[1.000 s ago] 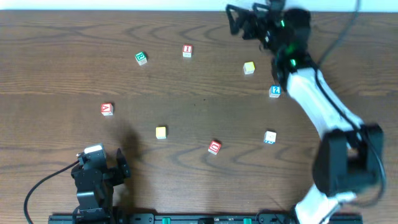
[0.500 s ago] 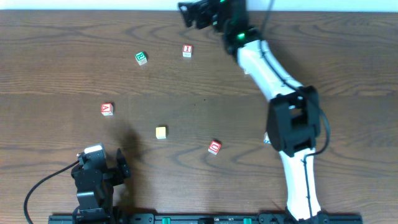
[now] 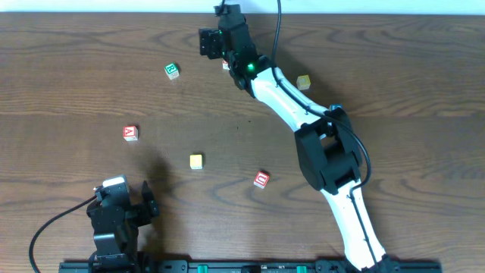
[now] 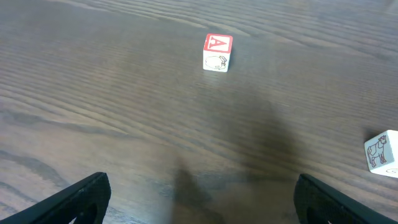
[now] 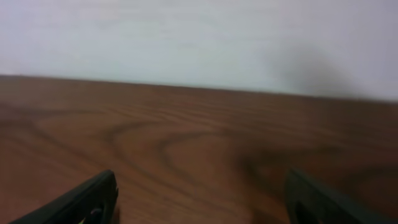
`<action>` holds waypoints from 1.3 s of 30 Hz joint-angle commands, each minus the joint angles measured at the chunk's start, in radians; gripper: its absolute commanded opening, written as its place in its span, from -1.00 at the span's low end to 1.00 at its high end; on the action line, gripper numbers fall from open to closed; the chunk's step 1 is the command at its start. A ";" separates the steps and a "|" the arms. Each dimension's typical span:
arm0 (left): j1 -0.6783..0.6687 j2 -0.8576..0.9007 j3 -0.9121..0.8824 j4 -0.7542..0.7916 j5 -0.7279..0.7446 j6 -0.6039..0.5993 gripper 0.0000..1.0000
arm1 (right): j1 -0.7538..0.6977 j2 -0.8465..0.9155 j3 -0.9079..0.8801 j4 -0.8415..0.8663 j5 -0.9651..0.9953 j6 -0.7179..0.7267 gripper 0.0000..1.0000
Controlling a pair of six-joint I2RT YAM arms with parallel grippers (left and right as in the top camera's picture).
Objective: Spell out Ai2
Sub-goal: 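Reach the right gripper forward to the red 'I' block, then close the right gripper on the red 'I' block and lift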
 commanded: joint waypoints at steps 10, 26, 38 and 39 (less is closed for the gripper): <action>0.006 -0.006 -0.008 -0.002 -0.006 0.003 0.91 | -0.010 0.068 0.024 -0.082 0.035 0.089 0.65; 0.006 -0.006 -0.008 -0.002 -0.006 0.003 0.91 | -0.008 0.094 0.023 -0.180 -0.027 0.048 0.59; 0.006 -0.006 -0.008 -0.002 -0.006 0.003 0.91 | -0.001 0.116 0.023 -0.208 -0.047 0.045 0.46; 0.006 -0.006 -0.008 -0.002 -0.006 0.003 0.91 | 0.000 0.117 0.023 -0.207 -0.045 0.044 0.44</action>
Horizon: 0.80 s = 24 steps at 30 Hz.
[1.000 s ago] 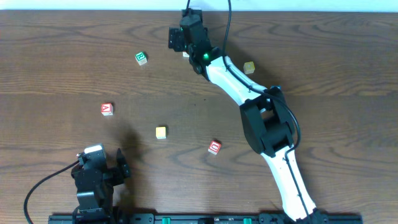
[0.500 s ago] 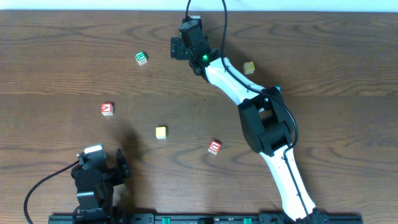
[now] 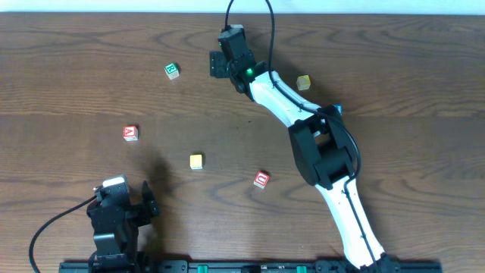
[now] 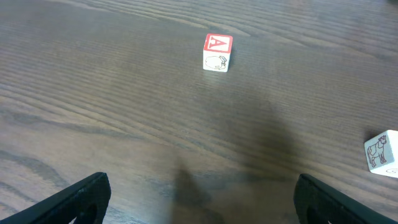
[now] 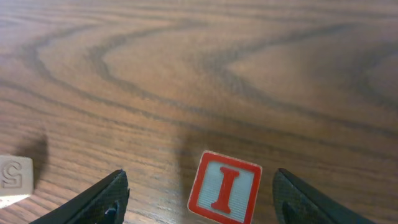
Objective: Spell out Ai2
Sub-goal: 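Close the right gripper on the red 'I' block and lift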
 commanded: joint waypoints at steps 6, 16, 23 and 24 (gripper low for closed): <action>0.006 -0.006 -0.008 -0.002 -0.006 0.003 0.91 | 0.006 0.033 0.018 -0.013 -0.009 -0.009 0.24; 0.006 -0.006 -0.008 -0.002 -0.006 0.003 0.91 | 0.000 0.033 0.018 -0.009 0.000 -0.009 -0.03; 0.006 -0.006 -0.008 -0.002 -0.006 0.003 0.91 | -0.005 0.033 0.018 -0.007 0.018 -0.009 -0.16; 0.006 -0.006 -0.008 -0.002 -0.006 0.003 0.91 | -0.006 0.033 0.018 -0.007 0.018 -0.009 -0.20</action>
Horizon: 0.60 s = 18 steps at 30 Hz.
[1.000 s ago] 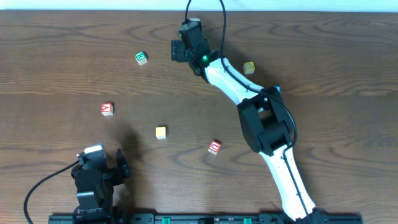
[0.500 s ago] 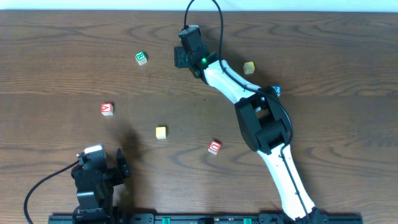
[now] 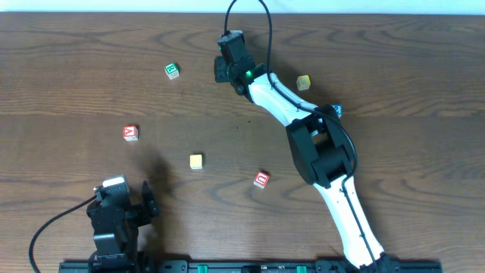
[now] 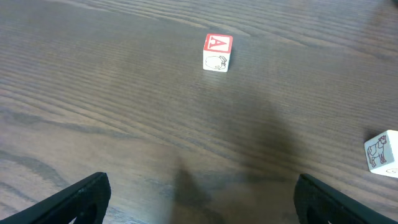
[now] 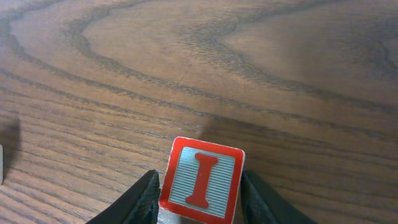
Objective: Spell out Ai2
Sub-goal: 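Close the right gripper on the red 'I' block and lift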
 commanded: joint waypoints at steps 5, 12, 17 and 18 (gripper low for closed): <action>0.006 -0.006 -0.008 -0.002 -0.006 0.003 0.91 | -0.010 0.012 0.018 0.002 0.021 -0.001 -0.24; 0.006 -0.006 -0.008 -0.002 -0.006 0.003 0.91 | -0.015 0.011 0.019 0.002 0.021 -0.001 -0.38; 0.006 -0.006 -0.008 -0.002 -0.006 0.003 0.91 | -0.016 -0.008 0.026 -0.004 0.021 -0.010 -0.56; 0.006 -0.006 -0.008 -0.002 -0.006 0.003 0.91 | -0.016 -0.017 0.026 -0.006 0.021 -0.025 -0.64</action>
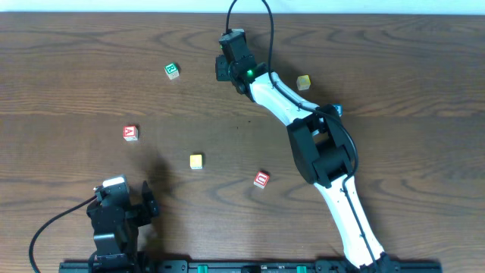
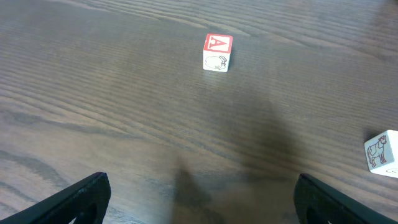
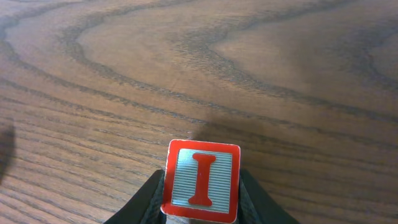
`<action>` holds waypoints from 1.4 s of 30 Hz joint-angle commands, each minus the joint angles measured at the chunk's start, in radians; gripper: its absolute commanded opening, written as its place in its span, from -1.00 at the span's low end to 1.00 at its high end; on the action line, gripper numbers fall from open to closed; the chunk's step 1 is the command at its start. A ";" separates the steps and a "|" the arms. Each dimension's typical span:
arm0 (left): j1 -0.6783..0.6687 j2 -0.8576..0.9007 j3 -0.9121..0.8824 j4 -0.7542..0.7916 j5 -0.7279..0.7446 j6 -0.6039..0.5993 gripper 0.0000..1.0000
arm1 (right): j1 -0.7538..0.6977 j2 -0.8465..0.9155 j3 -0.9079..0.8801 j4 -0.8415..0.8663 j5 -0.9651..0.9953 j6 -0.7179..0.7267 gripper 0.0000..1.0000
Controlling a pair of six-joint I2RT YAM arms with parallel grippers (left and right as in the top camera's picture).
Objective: Spell out Ai2
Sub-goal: 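Close the right gripper on the red 'I' block and lift, then carry the red 'I' block toward the table center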
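Note:
The red-framed I block (image 3: 201, 180) sits on the wood table, and my right gripper (image 3: 200, 196) is shut on it, with a black finger pressed to each side. Seen from overhead, that gripper (image 1: 225, 70) is at the far middle of the table and hides the block. The red A block (image 1: 131, 132) lies at the left, also in the left wrist view (image 2: 217, 51). The green 2 block (image 1: 172, 70) sits to the left of the right gripper. My left gripper (image 2: 199, 205) rests open near the front edge, holding nothing.
A yellow block (image 1: 196, 161) and a red block (image 1: 261, 179) lie mid-table, and a pale yellow block (image 1: 304, 82) beside the right arm. A white block with an animal picture (image 2: 380, 151) sits right of the left gripper. The table's far edge is just behind the right gripper.
The right gripper's fingers, which stood close beside the I block, now press against both its sides. The left arm and the other blocks have not moved.
The right gripper was open near the table's far edge, facing the wall. Then it stood lower, open, with the I block between its wide fingers. Its fingers then stood close about the block and are now shut on it. The left arm stayed still.

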 commanded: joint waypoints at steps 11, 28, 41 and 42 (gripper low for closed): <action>0.006 -0.006 -0.008 -0.002 -0.006 0.003 0.91 | -0.008 -0.202 0.023 -0.224 0.013 -0.147 -0.98; 0.006 -0.006 -0.008 -0.002 -0.006 0.003 0.91 | 0.008 -0.413 0.013 -0.751 0.129 0.065 -0.97; 0.006 -0.006 -0.008 -0.002 -0.006 0.003 0.91 | 0.018 -0.468 -0.253 -0.513 -0.084 0.030 -0.97; 0.006 -0.006 -0.008 -0.002 -0.006 0.003 0.91 | 0.012 -0.484 -0.286 -0.489 -0.089 0.028 -0.97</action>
